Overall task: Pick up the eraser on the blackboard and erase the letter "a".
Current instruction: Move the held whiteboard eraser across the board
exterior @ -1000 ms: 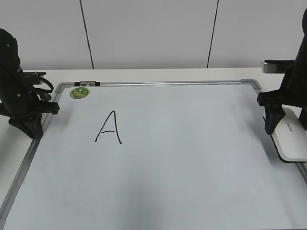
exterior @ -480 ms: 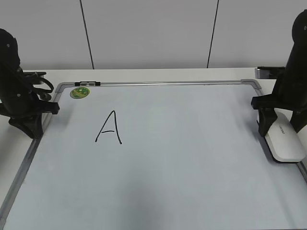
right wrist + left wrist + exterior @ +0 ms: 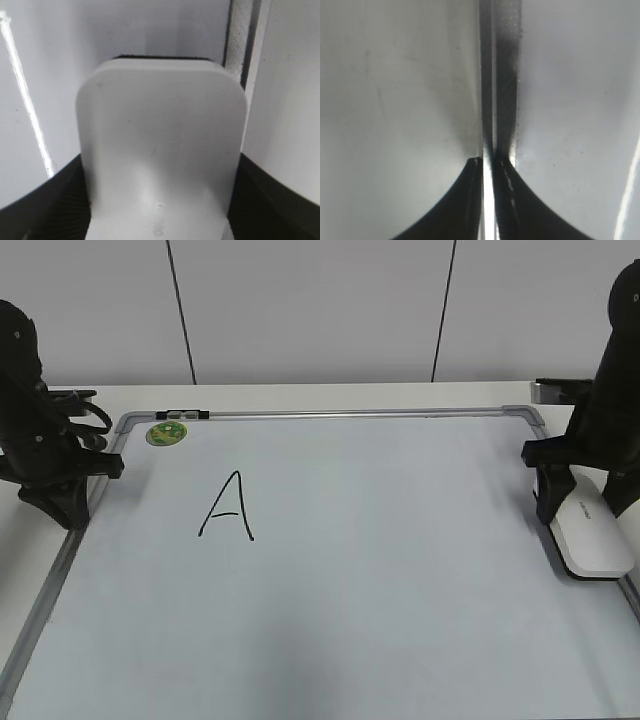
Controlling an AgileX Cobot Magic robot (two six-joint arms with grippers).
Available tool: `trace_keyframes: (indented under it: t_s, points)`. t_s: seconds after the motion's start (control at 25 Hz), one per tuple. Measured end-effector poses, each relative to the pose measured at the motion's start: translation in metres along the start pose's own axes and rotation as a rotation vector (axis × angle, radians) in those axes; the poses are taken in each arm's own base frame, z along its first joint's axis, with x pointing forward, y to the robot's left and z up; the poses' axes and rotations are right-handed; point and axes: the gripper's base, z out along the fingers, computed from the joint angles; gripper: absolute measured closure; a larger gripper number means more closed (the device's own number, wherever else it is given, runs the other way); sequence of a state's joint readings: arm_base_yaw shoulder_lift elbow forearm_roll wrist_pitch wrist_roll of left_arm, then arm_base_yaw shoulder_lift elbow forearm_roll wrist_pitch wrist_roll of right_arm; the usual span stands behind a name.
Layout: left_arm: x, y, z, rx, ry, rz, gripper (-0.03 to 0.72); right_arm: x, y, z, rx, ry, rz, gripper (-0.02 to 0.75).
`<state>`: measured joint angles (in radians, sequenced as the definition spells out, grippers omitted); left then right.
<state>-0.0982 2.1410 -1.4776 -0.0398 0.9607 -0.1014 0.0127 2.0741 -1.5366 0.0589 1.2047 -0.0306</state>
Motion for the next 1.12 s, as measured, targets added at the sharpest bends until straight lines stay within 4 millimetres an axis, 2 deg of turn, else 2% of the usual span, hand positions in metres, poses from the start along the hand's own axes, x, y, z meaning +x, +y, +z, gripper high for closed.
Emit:
trace_keyframes:
  t_s: [0.28,0.64,1.04,1.08,1.12]
  points:
    - [0.000,0.000,0.000,0.000,0.000,0.000,0.634,-0.001,-0.001,0.000,0.008,-0.006,-0.005,0.204]
    - [0.000,0.000,0.000,0.000,0.000,0.000,0.633,-0.008,-0.004,0.019,0.035,0.014,-0.014,0.204]
    - [0.000,0.000,0.000,0.000,0.000,0.000,0.633,-0.010,-0.005,0.018,0.041,0.003,-0.017,0.198]
    - [0.000,0.000,0.000,0.000,0.000,0.000,0.633,-0.010,-0.005,0.017,0.042,-0.004,-0.018,0.148]
    - [0.000,0.000,0.000,0.000,0.000,0.000,0.633,-0.010,-0.005,0.017,0.043,-0.006,-0.018,0.137]
